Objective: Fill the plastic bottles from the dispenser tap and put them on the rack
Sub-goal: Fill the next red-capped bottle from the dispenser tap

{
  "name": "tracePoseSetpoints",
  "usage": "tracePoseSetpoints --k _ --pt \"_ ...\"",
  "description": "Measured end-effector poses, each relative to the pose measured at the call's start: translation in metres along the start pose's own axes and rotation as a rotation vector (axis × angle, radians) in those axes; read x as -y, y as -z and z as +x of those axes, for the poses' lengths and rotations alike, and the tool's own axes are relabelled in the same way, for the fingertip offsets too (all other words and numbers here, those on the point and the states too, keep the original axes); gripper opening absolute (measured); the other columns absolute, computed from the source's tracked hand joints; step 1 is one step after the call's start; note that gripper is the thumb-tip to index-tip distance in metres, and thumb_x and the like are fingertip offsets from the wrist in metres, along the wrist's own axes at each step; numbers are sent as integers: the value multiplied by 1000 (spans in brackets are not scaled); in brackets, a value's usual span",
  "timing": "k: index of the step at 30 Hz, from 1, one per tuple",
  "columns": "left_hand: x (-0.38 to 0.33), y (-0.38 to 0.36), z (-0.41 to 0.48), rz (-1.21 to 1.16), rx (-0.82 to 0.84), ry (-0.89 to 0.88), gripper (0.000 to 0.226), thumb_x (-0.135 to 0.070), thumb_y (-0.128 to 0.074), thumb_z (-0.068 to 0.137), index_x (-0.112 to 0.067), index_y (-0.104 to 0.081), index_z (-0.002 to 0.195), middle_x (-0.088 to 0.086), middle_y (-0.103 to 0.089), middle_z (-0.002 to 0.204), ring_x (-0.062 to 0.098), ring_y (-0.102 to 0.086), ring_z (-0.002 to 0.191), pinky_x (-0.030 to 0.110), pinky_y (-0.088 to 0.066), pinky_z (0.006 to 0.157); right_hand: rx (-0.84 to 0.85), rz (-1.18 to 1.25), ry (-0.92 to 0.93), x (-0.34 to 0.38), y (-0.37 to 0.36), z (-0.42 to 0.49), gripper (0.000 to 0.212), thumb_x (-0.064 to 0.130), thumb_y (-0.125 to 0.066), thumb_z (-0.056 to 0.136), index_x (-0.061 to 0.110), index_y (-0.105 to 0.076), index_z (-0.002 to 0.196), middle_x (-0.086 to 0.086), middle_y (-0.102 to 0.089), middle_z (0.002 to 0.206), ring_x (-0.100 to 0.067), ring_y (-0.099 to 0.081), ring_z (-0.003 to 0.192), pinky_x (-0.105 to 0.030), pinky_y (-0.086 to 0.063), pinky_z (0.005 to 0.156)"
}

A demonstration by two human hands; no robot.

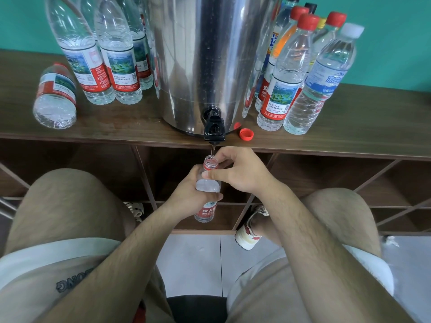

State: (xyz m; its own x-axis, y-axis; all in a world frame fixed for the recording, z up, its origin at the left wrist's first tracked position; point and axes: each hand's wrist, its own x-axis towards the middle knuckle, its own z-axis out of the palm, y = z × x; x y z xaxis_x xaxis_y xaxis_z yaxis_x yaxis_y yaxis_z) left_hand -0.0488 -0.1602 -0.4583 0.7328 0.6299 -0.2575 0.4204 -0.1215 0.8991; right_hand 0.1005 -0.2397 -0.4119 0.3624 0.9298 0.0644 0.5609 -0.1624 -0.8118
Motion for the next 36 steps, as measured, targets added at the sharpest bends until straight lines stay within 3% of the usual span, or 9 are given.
tracePoseSetpoints --k 12,20,36 --pt "0 0 0 0 3 -17 80 -22 -86 83 -29 -37 147 -7 -59 121 13 -61 104 24 -51 85 3 -11 15 -1 0 0 22 41 -91 76 28 -77 88 14 -77 89 -6 -71 84 -42 -61 82" --pt "-2 0 -1 -5 -2 1 84 -19 -87 82 -27 -38 149 1 -60 130 22 -62 118 43 -55 103 3 4 4 -2 -1 1 22 38 -92 75 27 -77 87 13 -77 87 -5 -72 82 -36 -61 80" --pt "-5 1 -4 6 5 17 82 -20 -86 82 -29 -37 147 -1 -59 130 21 -61 120 40 -55 103 0 10 11 -2 -1 1 21 37 -92 75 28 -77 85 14 -77 87 -4 -71 82 -37 -61 81"
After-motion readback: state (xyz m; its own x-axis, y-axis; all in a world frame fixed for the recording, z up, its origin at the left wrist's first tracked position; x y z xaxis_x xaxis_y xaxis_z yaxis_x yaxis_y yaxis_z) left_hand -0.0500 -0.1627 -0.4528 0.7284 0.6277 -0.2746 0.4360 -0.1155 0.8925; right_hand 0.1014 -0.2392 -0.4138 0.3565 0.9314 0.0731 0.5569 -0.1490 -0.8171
